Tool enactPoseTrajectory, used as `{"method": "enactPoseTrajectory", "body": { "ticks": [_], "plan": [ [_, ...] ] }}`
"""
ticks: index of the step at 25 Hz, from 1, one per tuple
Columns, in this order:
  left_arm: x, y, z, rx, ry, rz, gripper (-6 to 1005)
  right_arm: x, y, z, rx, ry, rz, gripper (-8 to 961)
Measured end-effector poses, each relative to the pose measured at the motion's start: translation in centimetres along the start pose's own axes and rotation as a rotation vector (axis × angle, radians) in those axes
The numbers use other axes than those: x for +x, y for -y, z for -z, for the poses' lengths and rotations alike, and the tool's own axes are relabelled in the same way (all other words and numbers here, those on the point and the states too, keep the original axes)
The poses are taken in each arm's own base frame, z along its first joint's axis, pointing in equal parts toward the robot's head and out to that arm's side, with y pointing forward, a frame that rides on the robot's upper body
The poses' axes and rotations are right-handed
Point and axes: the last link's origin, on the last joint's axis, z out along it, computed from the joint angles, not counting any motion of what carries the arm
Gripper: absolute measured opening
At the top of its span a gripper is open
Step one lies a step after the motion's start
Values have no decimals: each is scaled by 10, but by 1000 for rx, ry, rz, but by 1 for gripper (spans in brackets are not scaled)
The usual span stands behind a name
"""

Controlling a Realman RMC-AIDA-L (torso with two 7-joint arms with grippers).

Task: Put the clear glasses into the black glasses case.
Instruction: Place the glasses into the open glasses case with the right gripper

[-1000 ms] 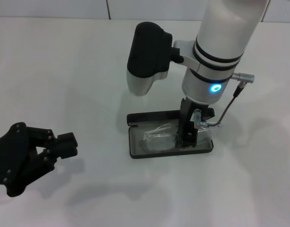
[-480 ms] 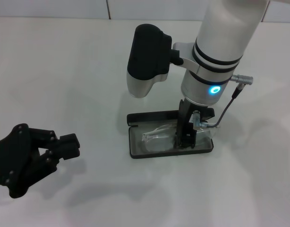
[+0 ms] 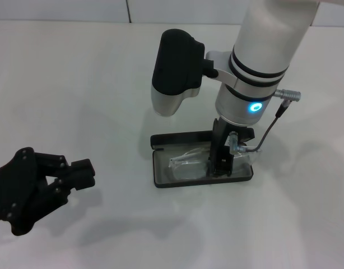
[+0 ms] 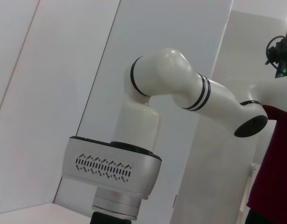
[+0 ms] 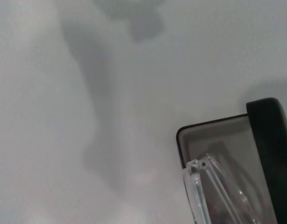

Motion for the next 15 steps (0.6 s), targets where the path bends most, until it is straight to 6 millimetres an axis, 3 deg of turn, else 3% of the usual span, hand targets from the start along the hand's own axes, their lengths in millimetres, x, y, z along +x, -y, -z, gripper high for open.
{"method": "enactPoseTrajectory", "body": {
  "ticks": [15],
  "plan": [
    [0,0,0,0,1,1,89,0,1,0,6,4,-1,123]
  ]
}}
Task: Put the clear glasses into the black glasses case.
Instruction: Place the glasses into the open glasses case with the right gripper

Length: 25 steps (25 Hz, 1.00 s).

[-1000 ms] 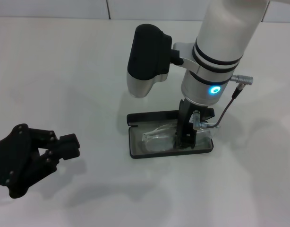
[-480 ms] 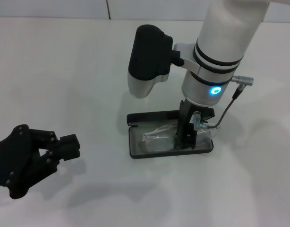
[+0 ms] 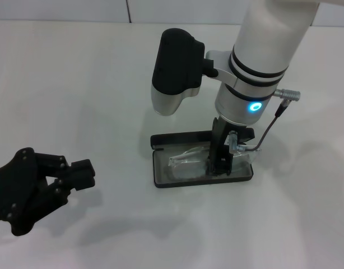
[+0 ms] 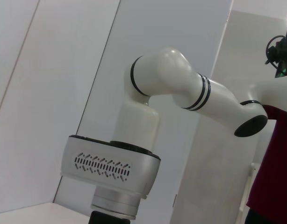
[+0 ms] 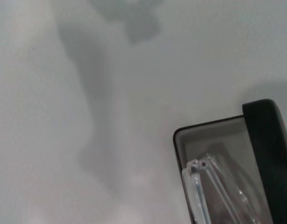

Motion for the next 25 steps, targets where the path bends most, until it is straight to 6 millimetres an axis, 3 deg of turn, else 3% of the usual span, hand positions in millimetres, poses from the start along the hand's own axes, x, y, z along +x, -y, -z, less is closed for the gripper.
{"method": "enactPoseTrajectory", "body": {
  "ticks": [11,17,25],
  "plan": [
    [0,0,0,0,-1,0,90,0,0,0,-4,-1,-2,123],
    [-1,0,0,1,-2,3,90,1,0,0,-3,2,-6,291],
    [-3,-2,1,6,-5,3,90,-1,0,2,1,7,-5,297]
  ]
}}
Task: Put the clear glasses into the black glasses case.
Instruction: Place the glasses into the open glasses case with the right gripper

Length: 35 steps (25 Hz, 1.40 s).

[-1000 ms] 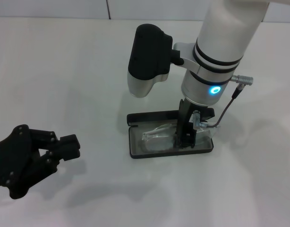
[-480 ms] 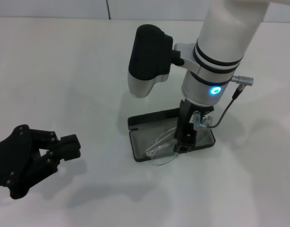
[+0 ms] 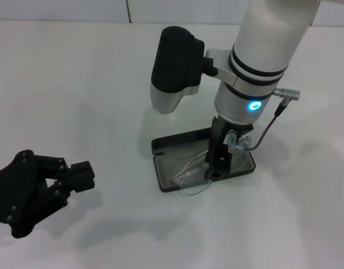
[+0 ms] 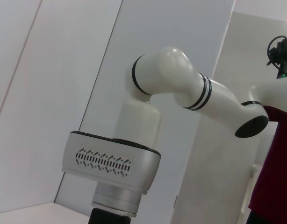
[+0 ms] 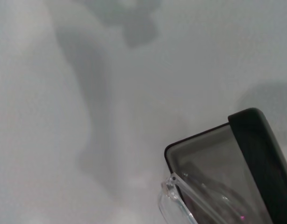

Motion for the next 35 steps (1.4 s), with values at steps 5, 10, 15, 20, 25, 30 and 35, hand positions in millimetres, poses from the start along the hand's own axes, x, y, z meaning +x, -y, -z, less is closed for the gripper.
{"method": "enactPoseTrajectory", "body": {
  "ticks": [5,10,15,20,25,30,35],
  "plan": [
    [0,0,0,1,0,-3,90,0,0,1,0,-1,-1,296],
    [0,0,0,1,0,-3,90,-2,-1,3,2,3,10,296],
    [0,0,0,0,0,-4,90,-6,-1,9,17,17,21,295],
    [0,0,0,1,-1,-4,90,-7,-5,16,14,39,36,295],
    [1,0,0,1,-1,-6,90,-7,-9,23,17,59,47,294],
    [1,1,-1,-1,-1,-8,90,-7,-17,30,19,91,76,294],
    [2,1,-1,-2,-2,-9,90,-7,-24,34,24,114,117,293]
  ]
}}
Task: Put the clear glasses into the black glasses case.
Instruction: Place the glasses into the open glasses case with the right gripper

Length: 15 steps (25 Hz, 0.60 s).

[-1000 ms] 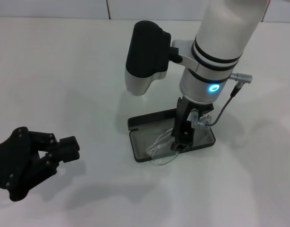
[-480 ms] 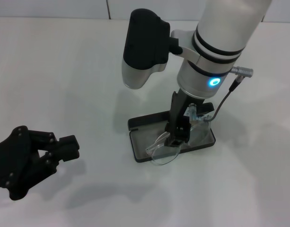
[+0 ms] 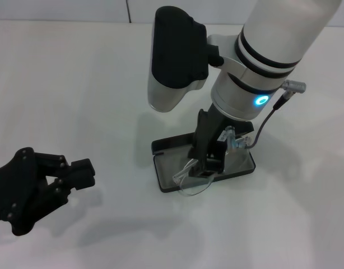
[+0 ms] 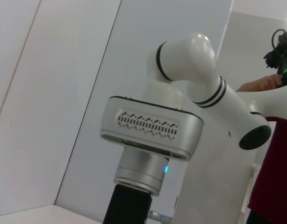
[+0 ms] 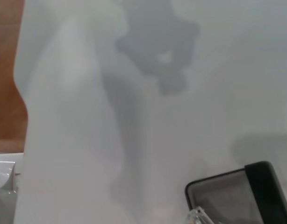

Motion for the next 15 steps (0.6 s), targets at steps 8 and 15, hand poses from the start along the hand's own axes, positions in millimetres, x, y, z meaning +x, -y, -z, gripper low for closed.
{"method": "enactPoseTrajectory", "body": {
  "ticks": [8,15],
  "plan": [
    [0,0,-1,-1,-2,2,90,-5,-5,3,-18,40,48,292],
    [-1,-1,0,1,-4,5,90,-10,-11,7,-85,98,68,292]
  ]
}}
